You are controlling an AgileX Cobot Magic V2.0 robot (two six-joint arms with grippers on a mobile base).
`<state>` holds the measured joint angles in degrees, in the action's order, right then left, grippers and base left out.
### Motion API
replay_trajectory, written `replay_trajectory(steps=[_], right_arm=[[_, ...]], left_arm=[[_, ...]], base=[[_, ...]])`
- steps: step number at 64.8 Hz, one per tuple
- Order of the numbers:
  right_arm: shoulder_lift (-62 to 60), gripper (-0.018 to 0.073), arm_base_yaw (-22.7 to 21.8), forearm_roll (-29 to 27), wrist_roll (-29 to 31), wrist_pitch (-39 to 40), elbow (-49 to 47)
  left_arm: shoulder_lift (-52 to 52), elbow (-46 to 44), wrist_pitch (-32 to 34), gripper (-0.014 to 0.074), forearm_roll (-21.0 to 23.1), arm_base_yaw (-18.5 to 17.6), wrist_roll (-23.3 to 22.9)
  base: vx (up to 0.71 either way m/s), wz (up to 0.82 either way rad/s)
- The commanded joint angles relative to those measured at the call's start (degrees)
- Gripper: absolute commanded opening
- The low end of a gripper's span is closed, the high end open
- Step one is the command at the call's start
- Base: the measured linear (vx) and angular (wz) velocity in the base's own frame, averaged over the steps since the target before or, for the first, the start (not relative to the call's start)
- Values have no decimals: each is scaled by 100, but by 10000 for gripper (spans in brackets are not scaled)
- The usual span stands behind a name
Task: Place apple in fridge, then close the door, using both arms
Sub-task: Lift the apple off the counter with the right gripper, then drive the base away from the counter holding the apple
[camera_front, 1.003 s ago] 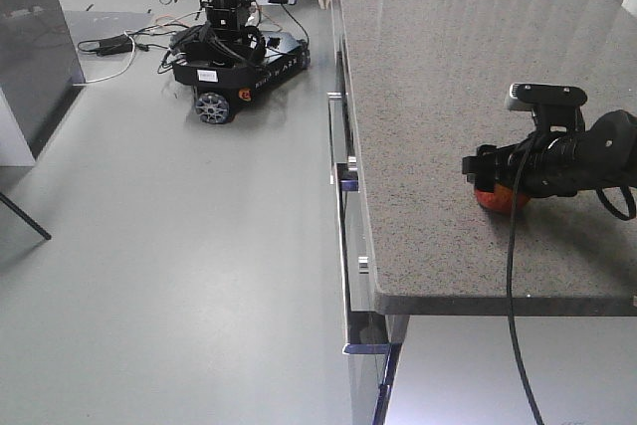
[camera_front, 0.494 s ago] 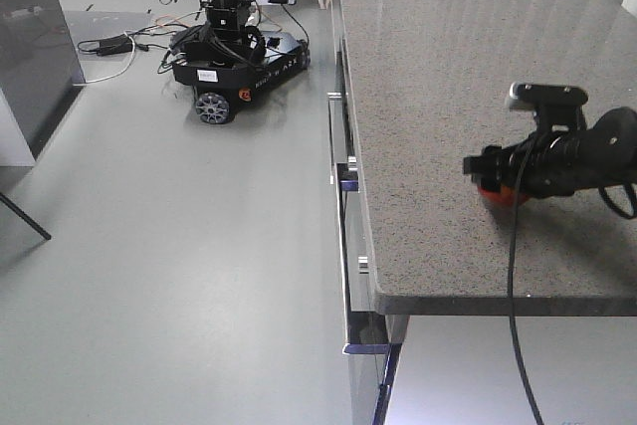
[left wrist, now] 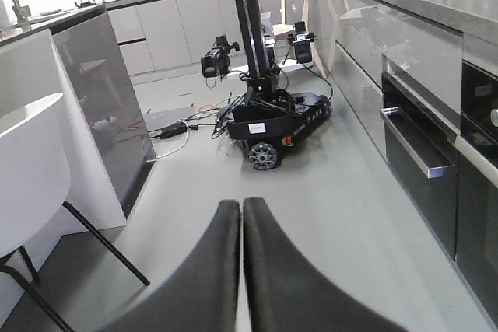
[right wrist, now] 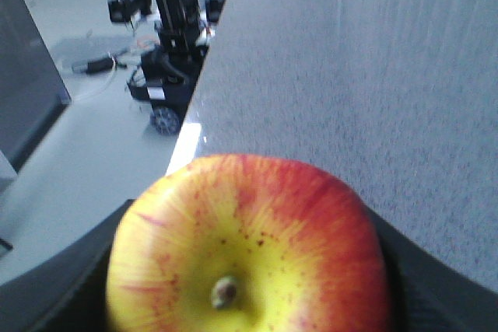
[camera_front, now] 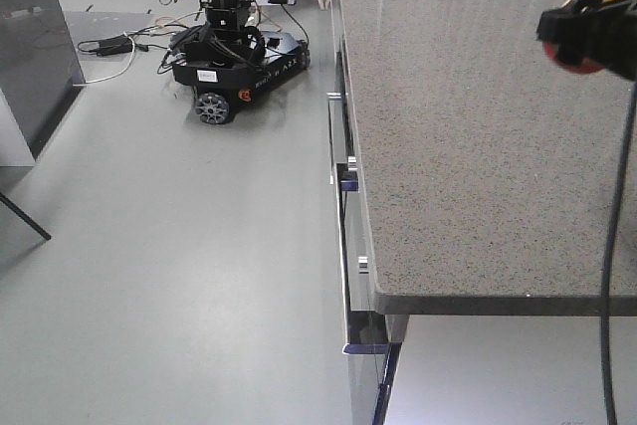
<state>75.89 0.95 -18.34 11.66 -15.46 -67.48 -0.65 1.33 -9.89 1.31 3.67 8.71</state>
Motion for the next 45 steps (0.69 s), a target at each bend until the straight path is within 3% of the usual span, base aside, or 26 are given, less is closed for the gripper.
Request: replay_trajectory(steps=[1,45], right_arm=[[-351,152,-30,-43,31,415,-164],[-420,152,-30,-43,31,405,-164]], left_arm=[[-87,141,464,-6,60,-28,-16],[-87,141,464,-6,60,-28,-16]], base=[[0,0],[0,0]])
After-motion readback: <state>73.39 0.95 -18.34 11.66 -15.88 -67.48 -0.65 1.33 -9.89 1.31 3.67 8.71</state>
